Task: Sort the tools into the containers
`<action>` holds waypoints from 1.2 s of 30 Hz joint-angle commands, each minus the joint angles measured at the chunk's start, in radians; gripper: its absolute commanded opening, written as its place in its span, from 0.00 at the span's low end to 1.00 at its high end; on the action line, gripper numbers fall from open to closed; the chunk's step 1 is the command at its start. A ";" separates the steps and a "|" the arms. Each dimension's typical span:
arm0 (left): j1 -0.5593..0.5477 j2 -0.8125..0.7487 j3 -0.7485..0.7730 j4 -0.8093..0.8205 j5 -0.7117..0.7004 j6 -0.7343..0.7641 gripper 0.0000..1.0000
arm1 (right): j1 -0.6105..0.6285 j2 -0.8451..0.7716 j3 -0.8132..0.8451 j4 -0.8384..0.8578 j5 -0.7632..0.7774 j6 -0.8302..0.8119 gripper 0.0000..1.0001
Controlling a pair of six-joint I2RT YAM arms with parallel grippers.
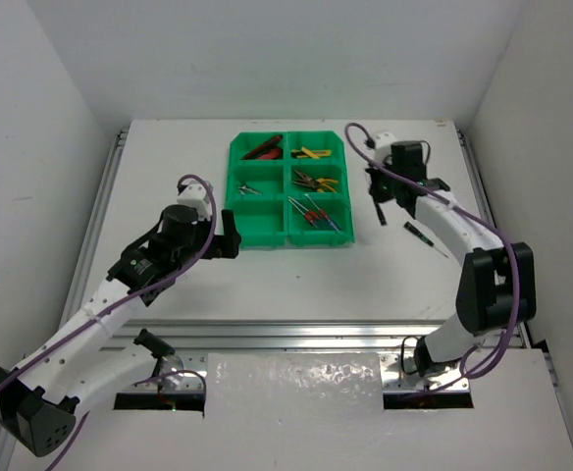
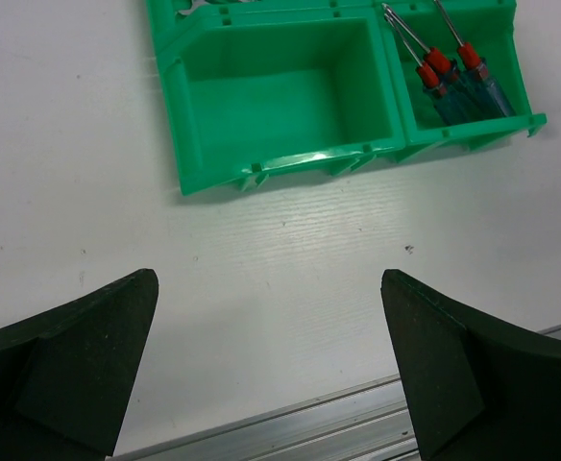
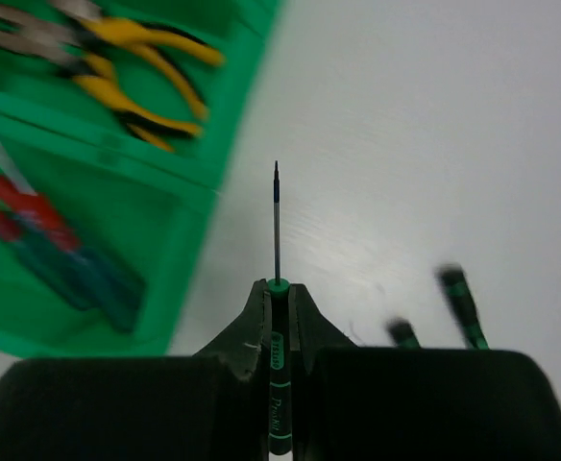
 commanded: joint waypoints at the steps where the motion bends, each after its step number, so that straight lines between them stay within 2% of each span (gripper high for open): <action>1: 0.012 -0.009 0.003 0.032 -0.018 -0.001 1.00 | 0.143 0.049 0.191 0.097 -0.211 -0.124 0.00; 4: 0.018 -0.010 0.003 0.033 -0.025 0.001 1.00 | 0.227 0.161 0.340 0.045 -0.306 -0.202 0.00; 10: 0.040 -0.036 0.000 0.042 -0.026 0.007 1.00 | 0.367 0.343 0.503 0.054 -0.470 -0.391 0.00; 15: 0.057 -0.036 -0.003 0.048 -0.012 0.012 1.00 | 0.433 0.504 0.744 -0.032 -0.516 -0.404 0.00; 18: 0.064 -0.030 -0.001 0.048 -0.009 0.013 1.00 | 0.459 0.593 0.813 -0.061 -0.518 -0.387 0.01; 20: 0.069 -0.033 -0.001 0.047 -0.006 0.013 1.00 | 0.470 0.609 0.823 -0.081 -0.503 -0.381 0.12; 22: 0.070 -0.035 -0.003 0.048 -0.002 0.015 1.00 | 0.470 0.601 0.802 -0.075 -0.486 -0.358 0.34; 25: 0.072 -0.033 -0.004 0.050 0.009 0.018 1.00 | 0.462 0.566 0.770 -0.107 -0.466 -0.353 0.41; 27: 0.073 -0.032 -0.001 0.050 0.015 0.019 1.00 | 0.447 0.546 0.770 -0.133 -0.527 -0.350 0.43; 28: 0.075 -0.035 -0.003 0.052 0.020 0.019 1.00 | 0.444 0.537 0.771 -0.147 -0.539 -0.348 0.51; 29: 0.077 -0.036 -0.001 0.052 0.021 0.019 1.00 | 0.439 0.520 0.780 -0.173 -0.538 -0.350 0.61; 30: 0.078 -0.039 -0.003 0.053 0.024 0.021 1.00 | 0.436 0.511 0.785 -0.179 -0.476 -0.348 0.98; 32: 0.078 -0.044 -0.004 0.052 0.025 0.021 1.00 | 0.401 0.467 0.750 -0.161 -0.397 -0.338 0.99; 33: 0.078 -0.047 -0.004 0.052 0.025 0.019 1.00 | 0.380 0.453 0.735 -0.138 -0.271 -0.283 0.99; 36: 0.078 -0.061 -0.007 0.050 0.020 0.019 1.00 | 0.234 0.460 0.736 -0.133 -0.092 -0.131 0.99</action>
